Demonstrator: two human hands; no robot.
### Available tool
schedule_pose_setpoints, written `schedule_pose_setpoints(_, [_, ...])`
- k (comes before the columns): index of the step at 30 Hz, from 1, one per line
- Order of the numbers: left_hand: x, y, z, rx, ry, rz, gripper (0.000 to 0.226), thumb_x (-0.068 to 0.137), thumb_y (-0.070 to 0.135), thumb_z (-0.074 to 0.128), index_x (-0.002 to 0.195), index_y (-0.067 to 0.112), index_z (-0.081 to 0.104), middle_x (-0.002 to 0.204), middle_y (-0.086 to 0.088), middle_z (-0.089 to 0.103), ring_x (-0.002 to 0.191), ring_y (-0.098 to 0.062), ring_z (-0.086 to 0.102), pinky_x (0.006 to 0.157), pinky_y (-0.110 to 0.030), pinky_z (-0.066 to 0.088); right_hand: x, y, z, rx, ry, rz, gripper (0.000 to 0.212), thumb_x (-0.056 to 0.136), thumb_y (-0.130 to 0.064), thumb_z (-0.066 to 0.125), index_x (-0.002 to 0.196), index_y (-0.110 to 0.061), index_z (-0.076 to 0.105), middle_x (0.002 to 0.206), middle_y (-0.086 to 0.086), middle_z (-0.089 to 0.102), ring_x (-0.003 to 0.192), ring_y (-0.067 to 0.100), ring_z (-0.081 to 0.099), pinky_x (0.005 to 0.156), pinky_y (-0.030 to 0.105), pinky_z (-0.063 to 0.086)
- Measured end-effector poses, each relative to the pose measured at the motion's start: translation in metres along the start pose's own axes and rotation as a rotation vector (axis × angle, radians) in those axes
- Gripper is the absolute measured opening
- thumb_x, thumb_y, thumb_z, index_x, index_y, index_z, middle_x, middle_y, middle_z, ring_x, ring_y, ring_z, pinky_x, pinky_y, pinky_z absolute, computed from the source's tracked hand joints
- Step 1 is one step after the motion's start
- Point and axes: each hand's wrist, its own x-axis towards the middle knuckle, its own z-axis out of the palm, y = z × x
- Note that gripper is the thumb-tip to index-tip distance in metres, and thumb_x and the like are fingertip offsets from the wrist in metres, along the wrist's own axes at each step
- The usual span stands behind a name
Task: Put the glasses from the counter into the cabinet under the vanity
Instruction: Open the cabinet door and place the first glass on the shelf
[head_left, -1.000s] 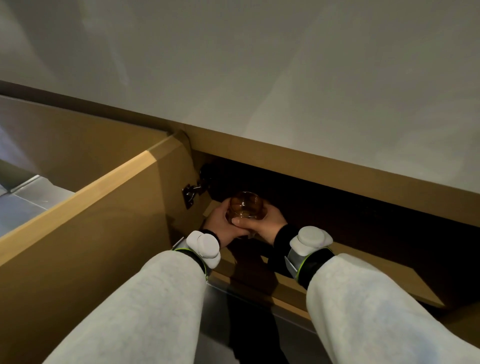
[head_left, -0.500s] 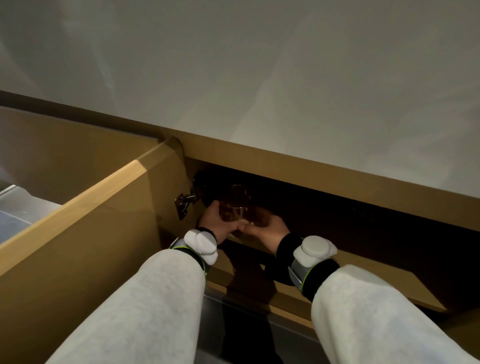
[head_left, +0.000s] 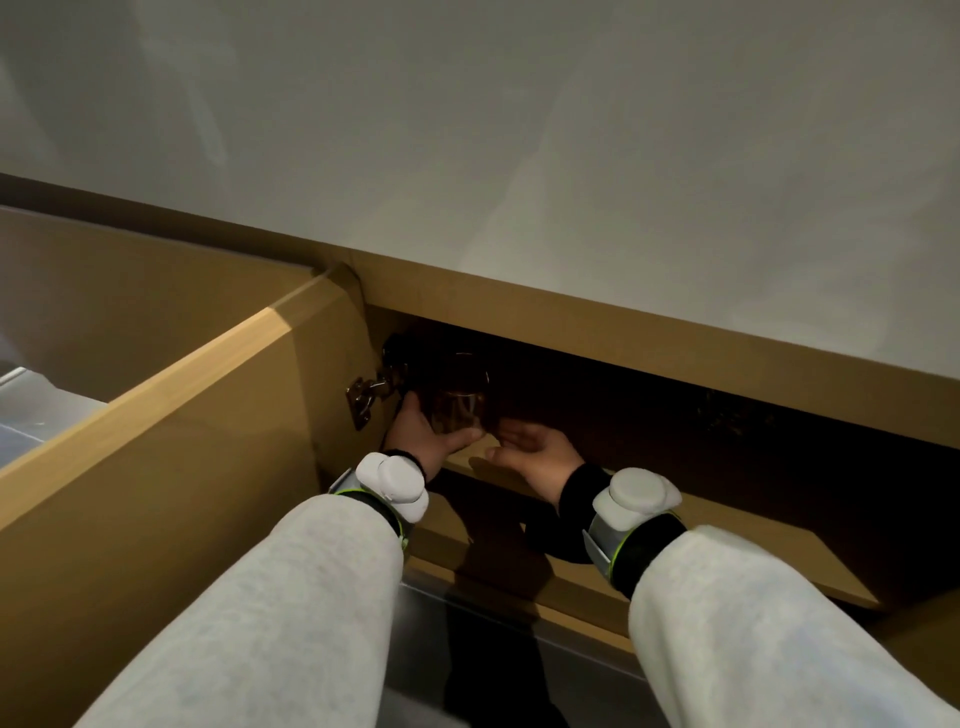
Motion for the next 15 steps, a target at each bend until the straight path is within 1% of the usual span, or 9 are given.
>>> schedule_pose_setpoints(2, [-0.004,0.001,0.000,-0.029,0.013,0.016,0.080,0.065,0.025,0.085,0.132,0.012,0.042,0.134,-0.009,0.056,0.125,-0.027,0.052,0.094,-0.032,0.040,-0.001,0.000,0.000,-0.015,0.011,-0.002,0.060,0.083,-0.016,0.068,0.137,-0.010,0.044,0.141,0.007,0.050,0.130,0.017,0.046,0.098,0.019,0.035])
schedule_pose_setpoints(4, [-0.008,0.003,0.001,-0.052,0.045,0.022,0.080,0.066,0.025,0.084,0.133,0.012,0.042,0.136,-0.008,0.054,0.126,-0.026,0.049,0.093,-0.029,0.037,-0.002,0.000,0.002,-0.014,0.022,0.006,0.054,0.084,-0.017,0.067,0.134,-0.011,0.048,0.138,0.007,0.053,0.126,0.018,0.050,0.101,0.023,0.037])
schedule_pose_setpoints(6, [-0.015,0.004,0.001,-0.078,0.079,0.023,0.074,0.068,0.024,0.083,0.129,0.011,0.045,0.130,-0.008,0.055,0.120,-0.022,0.052,0.092,-0.027,0.039,-0.003,0.000,0.006,-0.005,0.030,0.003,0.049,0.085,-0.016,0.066,0.131,-0.011,0.051,0.133,0.007,0.057,0.121,0.017,0.054,0.102,0.025,0.040])
schedule_pose_setpoints(8, [-0.023,0.004,-0.001,-0.082,0.112,0.040,0.053,0.070,0.022,0.081,0.113,0.012,0.051,0.108,-0.005,0.058,0.099,-0.018,0.057,0.080,-0.023,0.044,-0.003,-0.002,0.010,0.002,0.029,-0.008,0.044,0.085,-0.013,0.065,0.127,-0.011,0.054,0.128,0.008,0.061,0.114,0.016,0.057,0.097,0.024,0.042])
schedule_pose_setpoints(10, [-0.029,0.004,-0.005,-0.066,0.131,0.072,0.033,0.073,0.021,0.078,0.092,0.018,0.051,0.085,0.003,0.055,0.077,-0.014,0.055,0.066,-0.021,0.044,-0.005,-0.006,0.014,0.019,0.023,-0.015,0.039,0.086,-0.010,0.063,0.124,-0.009,0.057,0.122,0.010,0.064,0.110,0.018,0.060,0.094,0.023,0.044])
schedule_pose_setpoints(11, [-0.030,0.005,-0.008,-0.041,0.124,0.081,0.026,0.075,0.022,0.076,0.084,0.021,0.051,0.079,0.004,0.054,0.072,-0.013,0.054,0.065,-0.023,0.044,-0.005,-0.009,0.016,0.026,0.020,-0.018,0.037,0.086,-0.009,0.062,0.122,-0.008,0.058,0.120,0.011,0.065,0.109,0.019,0.061,0.094,0.024,0.045])
schedule_pose_setpoints(12, [-0.030,0.006,-0.010,-0.016,0.089,0.079,0.021,0.078,0.022,0.073,0.077,0.024,0.052,0.077,0.003,0.056,0.071,-0.014,0.055,0.067,-0.027,0.045,-0.006,-0.011,0.017,0.028,0.016,-0.021,0.034,0.086,-0.009,0.061,0.121,-0.008,0.059,0.118,0.012,0.066,0.107,0.018,0.062,0.093,0.023,0.045])
schedule_pose_setpoints(13, [-0.029,0.007,-0.013,0.005,0.015,0.057,0.018,0.081,0.024,0.070,0.074,0.025,0.054,0.079,0.000,0.059,0.074,-0.016,0.057,0.070,-0.029,0.046,-0.006,-0.013,0.019,0.024,0.011,-0.024,0.033,0.087,-0.009,0.061,0.119,-0.008,0.060,0.116,0.011,0.067,0.104,0.017,0.062,0.090,0.020,0.046])
schedule_pose_setpoints(15, [-0.030,0.007,-0.015,0.012,-0.215,-0.032,0.009,0.088,0.025,0.063,0.079,0.025,0.060,0.090,-0.005,0.065,0.084,-0.017,0.062,0.072,-0.027,0.047,-0.007,-0.016,0.020,0.009,-0.001,-0.020,0.030,0.088,-0.008,0.059,0.117,-0.007,0.062,0.115,0.011,0.067,0.100,0.015,0.062,0.082,0.013,0.047])
